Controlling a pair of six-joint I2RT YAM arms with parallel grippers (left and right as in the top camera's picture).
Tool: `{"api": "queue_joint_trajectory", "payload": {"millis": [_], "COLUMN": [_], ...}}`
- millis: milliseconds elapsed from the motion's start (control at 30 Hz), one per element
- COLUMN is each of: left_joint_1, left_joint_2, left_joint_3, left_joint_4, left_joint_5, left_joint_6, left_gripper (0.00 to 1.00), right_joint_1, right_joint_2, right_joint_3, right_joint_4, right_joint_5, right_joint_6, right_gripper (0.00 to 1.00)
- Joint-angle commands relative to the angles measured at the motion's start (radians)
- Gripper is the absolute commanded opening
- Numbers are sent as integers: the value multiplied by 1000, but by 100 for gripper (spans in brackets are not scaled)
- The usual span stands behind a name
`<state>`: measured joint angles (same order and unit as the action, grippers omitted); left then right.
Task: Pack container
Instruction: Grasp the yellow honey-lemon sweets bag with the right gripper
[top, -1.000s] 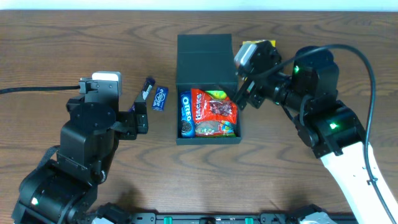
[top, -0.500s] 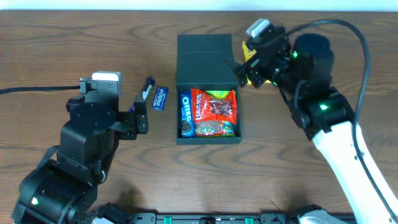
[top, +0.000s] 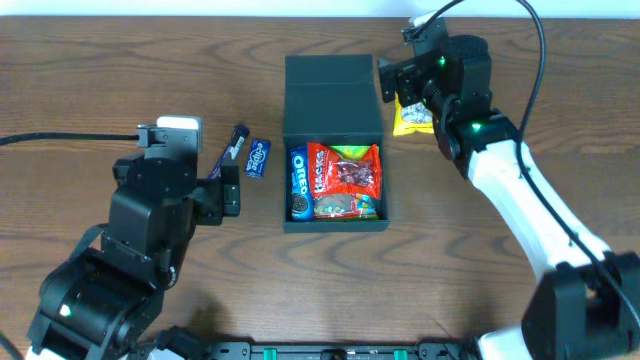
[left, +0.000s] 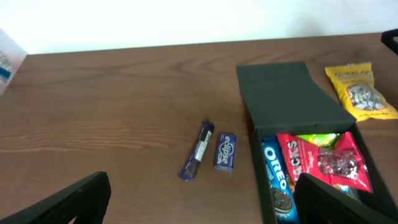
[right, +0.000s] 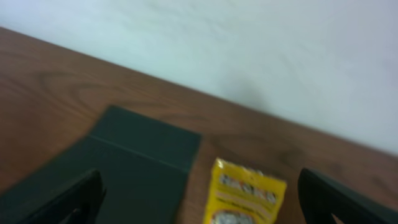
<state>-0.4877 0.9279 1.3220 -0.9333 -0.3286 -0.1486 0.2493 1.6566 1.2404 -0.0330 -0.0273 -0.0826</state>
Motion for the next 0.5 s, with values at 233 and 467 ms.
{"api": "queue_joint_trajectory", "payload": {"millis": [233, 467], "left_joint_1": [5, 5], "left_joint_2": [26, 30], "left_joint_3": [18, 18], "left_joint_4": [-1, -1], "left_joint_5": [-11, -11], "left_joint_6": [14, 14], "left_gripper": [95, 95], "right_joint_1": [-76, -122], "right_joint_2": [196, 293], "right_joint_3": [0, 0], "right_joint_4": [75, 142], "right_joint_5": [28, 32], "right_joint_6": [46, 111], "right_gripper": [99, 99]}}
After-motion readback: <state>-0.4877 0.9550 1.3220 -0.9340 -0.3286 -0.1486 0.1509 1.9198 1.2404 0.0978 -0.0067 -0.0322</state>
